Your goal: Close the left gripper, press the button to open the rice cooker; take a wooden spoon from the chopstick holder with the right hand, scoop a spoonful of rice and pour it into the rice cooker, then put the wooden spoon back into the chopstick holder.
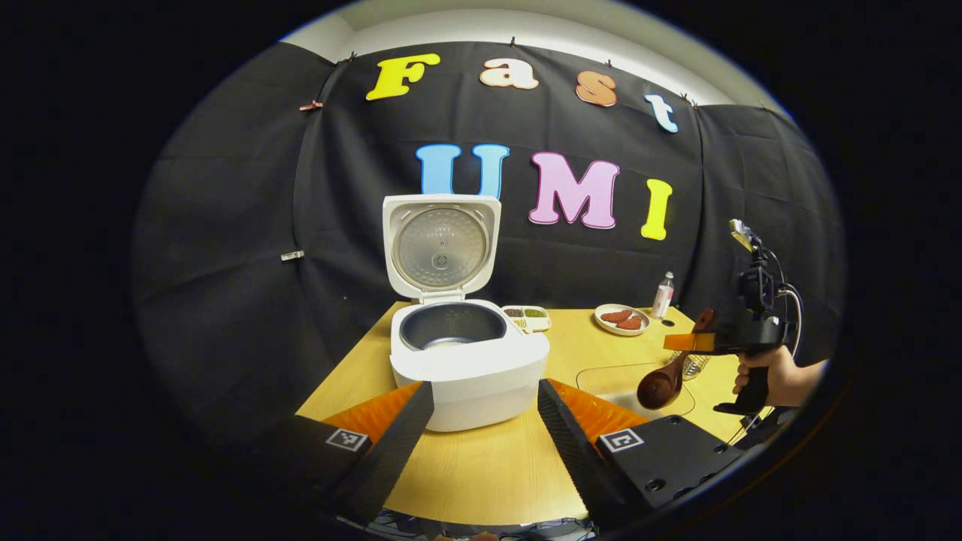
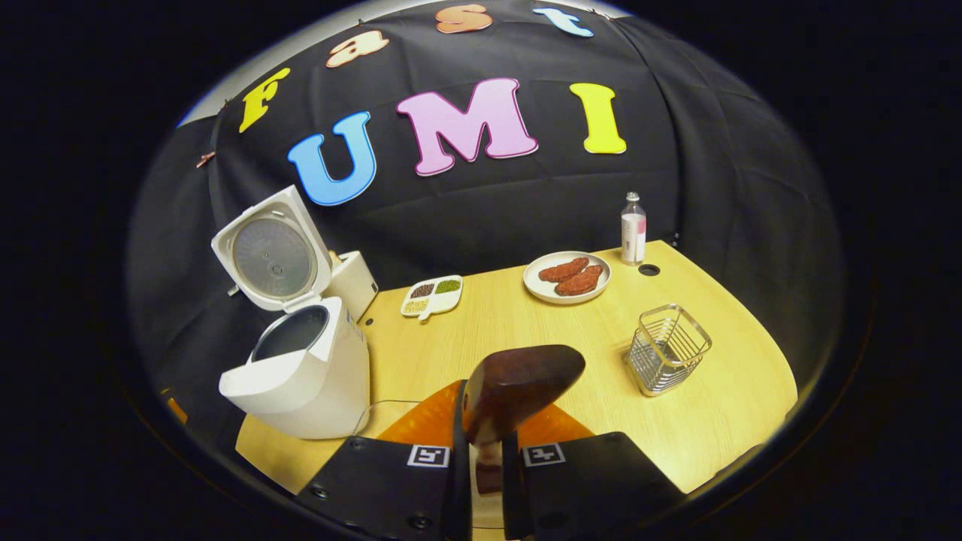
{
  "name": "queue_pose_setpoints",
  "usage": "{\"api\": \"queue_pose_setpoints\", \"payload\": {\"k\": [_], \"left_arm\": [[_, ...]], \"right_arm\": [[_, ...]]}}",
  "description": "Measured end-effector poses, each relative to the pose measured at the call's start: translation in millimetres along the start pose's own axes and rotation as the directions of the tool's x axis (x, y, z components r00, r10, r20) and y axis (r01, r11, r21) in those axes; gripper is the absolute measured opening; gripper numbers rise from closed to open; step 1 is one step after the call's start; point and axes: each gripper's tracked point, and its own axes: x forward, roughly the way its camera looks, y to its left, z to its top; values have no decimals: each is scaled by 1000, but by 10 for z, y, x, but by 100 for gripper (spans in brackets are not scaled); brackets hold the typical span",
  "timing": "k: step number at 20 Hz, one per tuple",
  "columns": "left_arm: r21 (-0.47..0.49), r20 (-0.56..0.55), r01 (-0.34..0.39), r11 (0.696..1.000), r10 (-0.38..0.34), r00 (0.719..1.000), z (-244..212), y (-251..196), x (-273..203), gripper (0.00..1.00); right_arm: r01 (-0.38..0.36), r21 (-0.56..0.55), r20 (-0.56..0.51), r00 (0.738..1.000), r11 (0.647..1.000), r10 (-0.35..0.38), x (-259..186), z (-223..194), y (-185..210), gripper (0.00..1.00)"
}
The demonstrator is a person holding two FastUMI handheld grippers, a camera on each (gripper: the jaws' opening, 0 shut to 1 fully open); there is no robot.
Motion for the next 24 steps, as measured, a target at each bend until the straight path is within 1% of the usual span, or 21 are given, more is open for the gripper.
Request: {"api": "queue_pose_setpoints", "payload": {"k": [3,4,7,10,15,17,20,24], "left_arm": [[-4,-30,9,1000,-9,1000,-87,-29,9,96],[-6,-28,12,1000,-12,1000,-83,-29,16,96],[-41,-8,28,999,-29,1000,-27,-82,50,96],[-64,-7,33,997,-34,999,-47,-147,75,96],[-81,-3,41,996,-41,999,-54,-209,19,95],[-82,-13,37,996,-38,999,-112,-204,-5,95],[-94,-26,24,995,-27,999,-166,-168,-41,96],[-112,-25,0,994,-3,1000,-160,-108,-71,96]], "right_arm": [[30,-47,-12,999,998,-30,128,-229,-28,21],[26,-53,-31,999,998,-28,147,-351,8,21],[21,-62,-16,1000,998,-22,106,-417,149,21],[-8,22,-70,997,1000,10,47,-597,384,20],[-36,127,-117,992,991,51,50,-647,647,21],[-34,169,-126,990,985,56,99,-639,731,21],[-45,247,-159,983,968,86,121,-650,890,21],[-18,309,-186,979,951,79,85,-656,919,21]]}}
